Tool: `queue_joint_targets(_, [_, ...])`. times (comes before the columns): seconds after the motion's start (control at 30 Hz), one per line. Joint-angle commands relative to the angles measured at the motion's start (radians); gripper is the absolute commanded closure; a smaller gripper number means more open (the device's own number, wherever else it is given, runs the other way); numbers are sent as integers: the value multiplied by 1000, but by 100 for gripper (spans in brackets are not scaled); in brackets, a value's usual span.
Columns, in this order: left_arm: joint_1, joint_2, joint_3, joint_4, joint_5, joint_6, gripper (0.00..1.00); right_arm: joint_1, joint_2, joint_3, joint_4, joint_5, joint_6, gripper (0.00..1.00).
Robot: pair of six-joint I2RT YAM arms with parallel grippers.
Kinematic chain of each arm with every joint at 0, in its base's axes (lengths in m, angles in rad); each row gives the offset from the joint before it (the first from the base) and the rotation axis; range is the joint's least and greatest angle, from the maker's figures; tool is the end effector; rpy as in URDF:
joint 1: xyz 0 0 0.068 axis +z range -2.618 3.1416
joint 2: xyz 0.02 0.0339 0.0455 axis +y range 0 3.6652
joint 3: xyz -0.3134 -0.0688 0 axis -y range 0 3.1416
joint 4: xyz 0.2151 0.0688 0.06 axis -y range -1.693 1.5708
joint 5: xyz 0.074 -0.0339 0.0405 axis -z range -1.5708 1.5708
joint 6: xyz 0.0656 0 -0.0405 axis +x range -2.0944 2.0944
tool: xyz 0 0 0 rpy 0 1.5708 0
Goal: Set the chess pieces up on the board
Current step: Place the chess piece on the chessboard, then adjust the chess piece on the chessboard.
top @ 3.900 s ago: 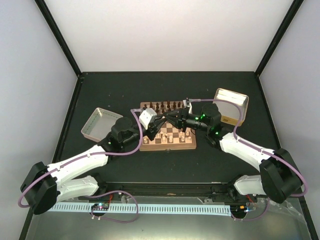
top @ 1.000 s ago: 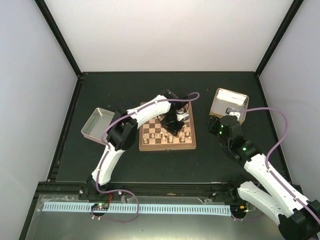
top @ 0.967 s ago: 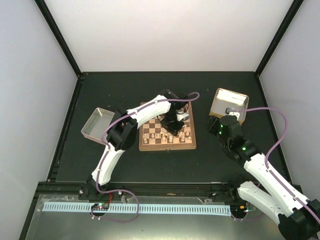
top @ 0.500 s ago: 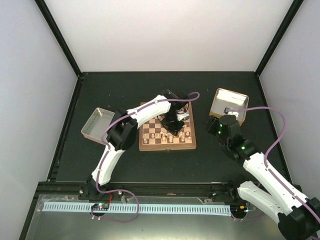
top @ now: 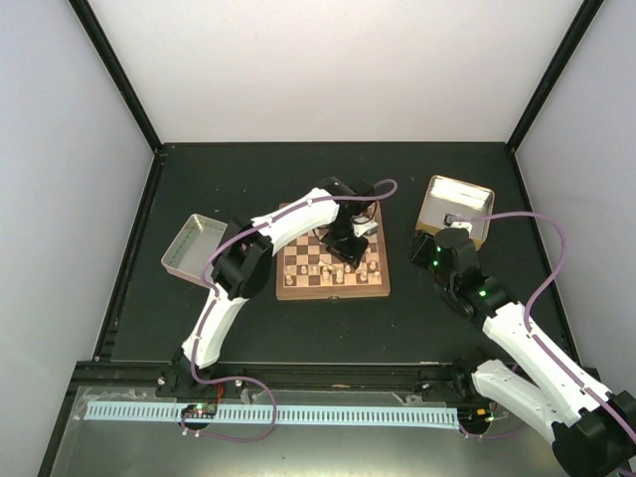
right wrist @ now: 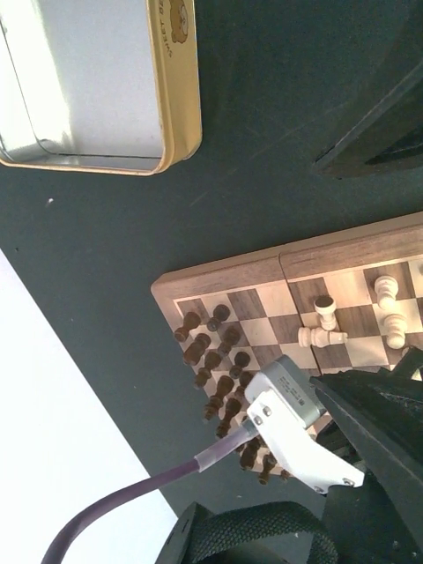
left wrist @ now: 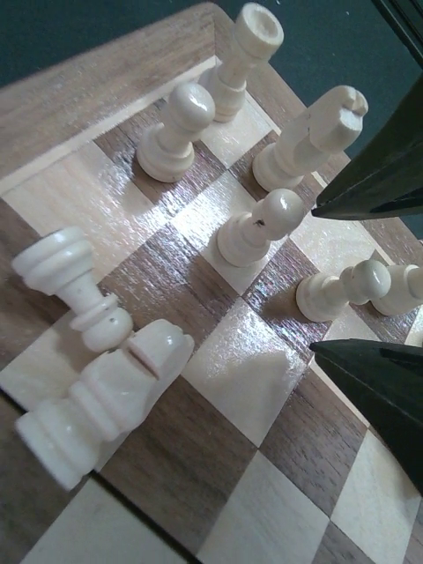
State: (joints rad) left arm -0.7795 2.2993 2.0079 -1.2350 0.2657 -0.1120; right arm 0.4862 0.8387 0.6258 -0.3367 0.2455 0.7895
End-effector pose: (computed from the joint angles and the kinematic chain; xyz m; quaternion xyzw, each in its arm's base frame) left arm 0.3137 -0.3342 0.2059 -0.3274 -0.9353 0.1290 0.0372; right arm 0.1408 0.0564 0.2879 0.1900 0.8469 0.2030 0.4533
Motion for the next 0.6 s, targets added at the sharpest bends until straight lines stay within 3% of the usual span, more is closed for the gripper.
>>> queue_joint_targets(0.0, [13,-69,42,34,-4,-25,60,-6,5,14,21,-18,-15,39])
queue_joint_targets(0.23, [68,-268,-134,188,-32,-71,57,-6,117,151,-27,-243,-195,39])
queue_joint_targets(0.43, [166,-558,-476,435,-38,-159,57,-5,351,358,-127,-511,-367,45])
queue_joint_targets(0.57, [215,-838,-729,612,-171,-190,56,32,520,523,-196,-563,-447,46])
